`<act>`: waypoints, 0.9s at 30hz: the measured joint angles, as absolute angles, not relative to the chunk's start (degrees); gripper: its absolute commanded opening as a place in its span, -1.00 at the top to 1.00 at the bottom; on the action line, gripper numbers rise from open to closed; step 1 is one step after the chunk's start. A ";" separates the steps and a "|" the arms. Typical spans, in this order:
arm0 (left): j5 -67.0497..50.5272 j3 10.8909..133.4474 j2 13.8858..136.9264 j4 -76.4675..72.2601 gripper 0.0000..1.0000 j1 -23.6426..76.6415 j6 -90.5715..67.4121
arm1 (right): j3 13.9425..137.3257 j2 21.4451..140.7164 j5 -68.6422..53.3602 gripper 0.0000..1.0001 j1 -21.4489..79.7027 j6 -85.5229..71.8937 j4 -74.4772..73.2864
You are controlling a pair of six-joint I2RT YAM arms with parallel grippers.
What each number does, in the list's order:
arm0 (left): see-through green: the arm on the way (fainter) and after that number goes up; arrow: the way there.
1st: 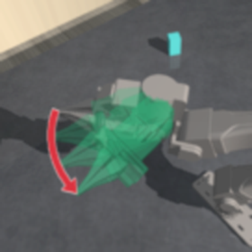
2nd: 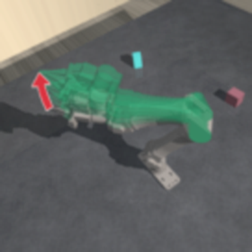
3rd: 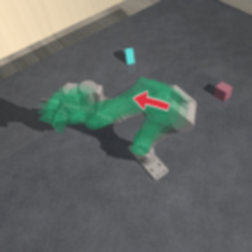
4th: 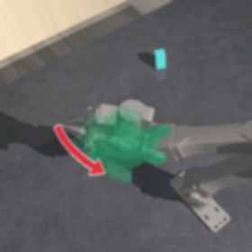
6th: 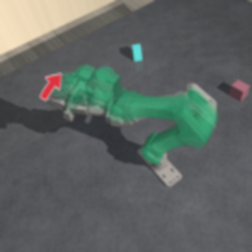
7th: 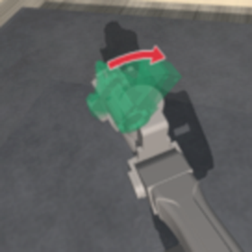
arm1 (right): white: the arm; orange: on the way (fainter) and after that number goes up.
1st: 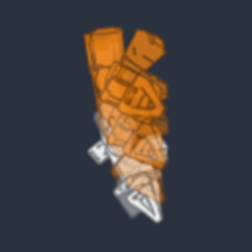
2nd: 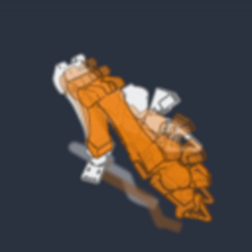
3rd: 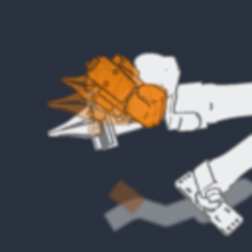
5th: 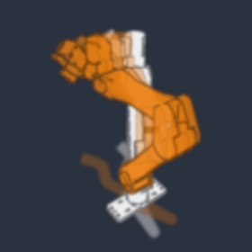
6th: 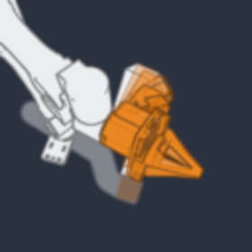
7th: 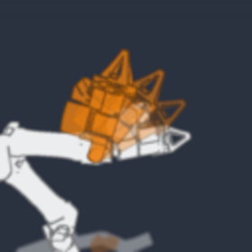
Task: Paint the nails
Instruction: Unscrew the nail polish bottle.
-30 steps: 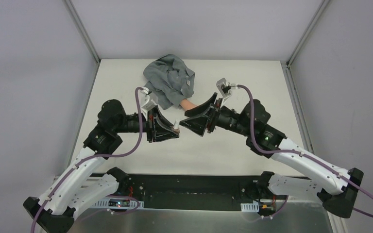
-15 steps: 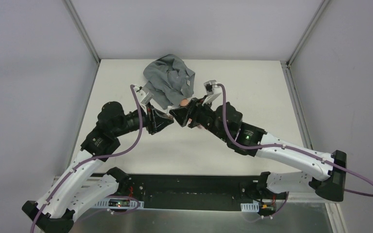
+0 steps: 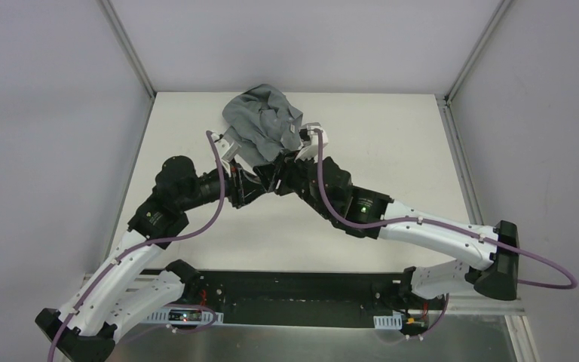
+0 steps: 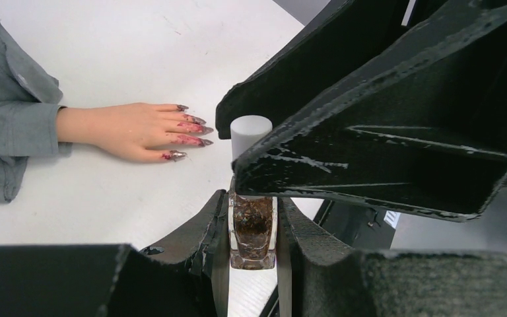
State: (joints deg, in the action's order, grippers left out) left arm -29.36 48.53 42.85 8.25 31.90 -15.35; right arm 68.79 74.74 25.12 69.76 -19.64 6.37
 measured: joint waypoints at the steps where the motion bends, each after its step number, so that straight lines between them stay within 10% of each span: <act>1: -29.36 48.53 42.89 8.25 1.00 31.90 -15.35 | 68.95 75.02 25.56 0.14 69.82 -19.46 6.09; 8: -29.36 48.53 43.13 8.36 1.00 31.90 -15.35 | 69.23 76.20 28.05 0.42 70.00 -18.83 5.61; 13: -29.41 48.47 43.44 8.84 1.00 31.90 -15.35 | 69.34 76.58 28.80 1.00 70.22 -18.59 5.50; 27: -33.95 48.51 44.80 7.84 1.00 31.66 -16.03 | 68.38 74.48 18.87 1.00 66.28 -17.45 3.64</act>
State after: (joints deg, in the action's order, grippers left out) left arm -33.95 48.51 44.80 7.84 31.66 -16.03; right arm 68.38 74.48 18.87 66.28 -17.45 3.64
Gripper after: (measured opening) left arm 0.248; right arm 0.135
